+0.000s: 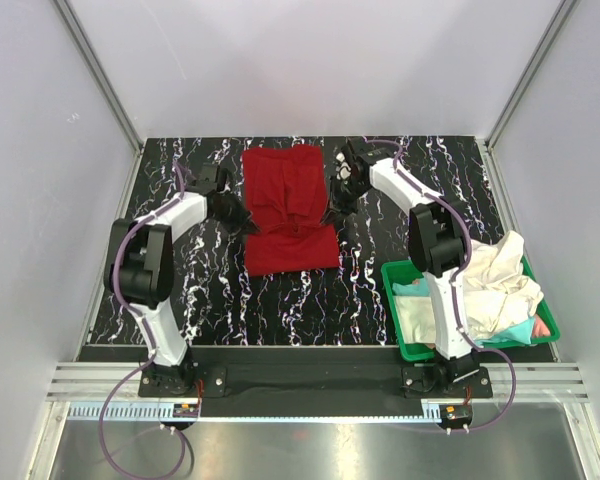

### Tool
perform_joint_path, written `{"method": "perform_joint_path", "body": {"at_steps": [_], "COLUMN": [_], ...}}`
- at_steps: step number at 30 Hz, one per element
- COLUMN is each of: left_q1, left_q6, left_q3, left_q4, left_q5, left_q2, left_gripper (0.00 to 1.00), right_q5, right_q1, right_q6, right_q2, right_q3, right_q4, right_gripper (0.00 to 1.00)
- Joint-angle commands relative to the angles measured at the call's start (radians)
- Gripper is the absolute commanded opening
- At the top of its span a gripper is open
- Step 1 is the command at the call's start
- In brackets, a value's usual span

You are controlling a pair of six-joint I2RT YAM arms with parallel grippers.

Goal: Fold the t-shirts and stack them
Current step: Fold the tshirt

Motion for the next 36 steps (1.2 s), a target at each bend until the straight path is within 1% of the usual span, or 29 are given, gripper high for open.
{"method": "perform_joint_path", "body": {"at_steps": [1, 5, 15, 19, 24, 27, 28, 29, 30, 32, 33, 34, 36], "left_q1": [0.015, 0.031, 0.075, 0.075, 0.077, 0.077, 0.077, 0.077, 0.077, 0.077, 0.077, 0.077, 0.077], "left_q6": [0.003, -0.003, 0.005, 0.005, 0.002, 0.002, 0.002, 0.0, 0.0, 0.015, 0.026, 0.039, 0.098], "left_q3": [0.068, 0.068, 0.101, 0.134, 0.155, 0.172, 0.177, 0.178, 0.18, 0.187, 0.193, 0.216, 0.238], "left_q4": [0.045, 0.064, 0.067, 0.064, 0.073, 0.068, 0.067, 0.067, 0.068, 0.058, 0.048, 0.035, -0.016], "left_q5": [0.056, 0.054, 0.069, 0.099, 0.091, 0.094, 0.097, 0.097, 0.096, 0.091, 0.08, 0.039, -0.024], "left_q2": [0.04, 0.05, 0.094, 0.134, 0.142, 0.16, 0.165, 0.171, 0.174, 0.179, 0.177, 0.174, 0.148], "left_gripper": [0.0, 0.0, 0.0, 0.0, 0.0, 0.0, 0.07, 0.1, 0.11, 0.18, 0.24, 0.33, 0.41], "right_q5": [-0.014, -0.021, -0.047, -0.064, -0.089, -0.096, -0.101, -0.101, -0.103, -0.103, -0.101, -0.104, -0.107], "right_q1": [-0.01, -0.026, -0.056, -0.063, -0.066, -0.067, -0.067, -0.069, -0.07, -0.076, -0.081, -0.084, -0.105], "right_q6": [-0.038, -0.043, -0.032, -0.026, -0.025, -0.022, -0.022, -0.019, -0.017, -0.014, -0.011, -0.006, -0.006], "right_q2": [0.046, 0.083, 0.144, 0.174, 0.212, 0.224, 0.227, 0.23, 0.234, 0.243, 0.249, 0.256, 0.264], "right_q3": [0.099, 0.165, 0.227, 0.26, 0.31, 0.325, 0.327, 0.333, 0.334, 0.342, 0.346, 0.366, 0.377], "right_q4": [-0.065, -0.076, -0.068, -0.068, -0.068, -0.067, -0.065, -0.065, -0.064, -0.051, -0.047, -0.038, -0.013], "right_gripper": [0.0, 0.0, 0.0, 0.0, 0.0, 0.03, 0.04, 0.05, 0.09, 0.13, 0.2, 0.23, 0.33]}}
